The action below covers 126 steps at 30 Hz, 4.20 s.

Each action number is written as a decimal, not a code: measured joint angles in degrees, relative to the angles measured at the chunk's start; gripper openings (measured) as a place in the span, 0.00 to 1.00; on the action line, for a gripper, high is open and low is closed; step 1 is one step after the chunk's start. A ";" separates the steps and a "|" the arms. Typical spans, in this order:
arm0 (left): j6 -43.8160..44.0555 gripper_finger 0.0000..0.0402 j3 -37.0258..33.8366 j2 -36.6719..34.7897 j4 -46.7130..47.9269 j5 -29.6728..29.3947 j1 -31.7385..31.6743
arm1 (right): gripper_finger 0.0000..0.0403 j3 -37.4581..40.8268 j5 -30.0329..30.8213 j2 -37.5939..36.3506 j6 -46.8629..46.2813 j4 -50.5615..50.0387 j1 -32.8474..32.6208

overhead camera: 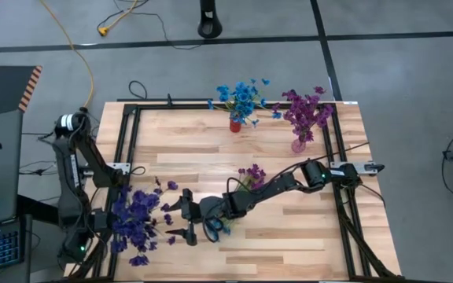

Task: Sort flowers into vase by color
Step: Put the dark blue flowers into the transparent vase

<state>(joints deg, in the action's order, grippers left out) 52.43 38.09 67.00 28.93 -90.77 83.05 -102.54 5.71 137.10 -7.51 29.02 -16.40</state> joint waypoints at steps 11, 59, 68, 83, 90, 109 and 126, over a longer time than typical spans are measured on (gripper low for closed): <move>2.39 0.00 0.94 3.83 -0.13 0.83 0.07 | 0.91 0.00 0.81 0.00 -0.02 -0.01 0.00; -2.70 0.17 2.69 3.85 -0.17 3.48 -2.62 | 0.91 0.00 4.84 0.11 0.41 6.09 -0.59; -2.72 0.18 2.69 3.85 -0.16 3.50 -2.62 | 0.91 -1.25 4.81 0.11 0.50 10.22 0.04; -2.08 0.18 2.66 3.85 -0.87 2.46 -2.60 | 0.81 -6.69 4.70 0.11 4.51 5.19 -0.07; -3.39 0.26 2.66 3.85 -1.95 3.58 -2.60 | 0.80 -6.69 4.68 0.11 4.55 5.18 -0.06; -4.66 0.27 2.64 3.85 -3.53 1.52 -2.68 | 0.80 -6.69 4.68 0.11 4.50 5.26 -0.04; -11.56 0.27 2.64 3.83 -3.61 4.64 -2.67 | 0.80 -6.69 4.66 0.11 4.37 5.57 -0.04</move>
<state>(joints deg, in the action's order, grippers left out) 40.88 40.73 70.83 25.32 -86.13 80.38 -109.23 10.37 137.21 -3.14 34.59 -16.45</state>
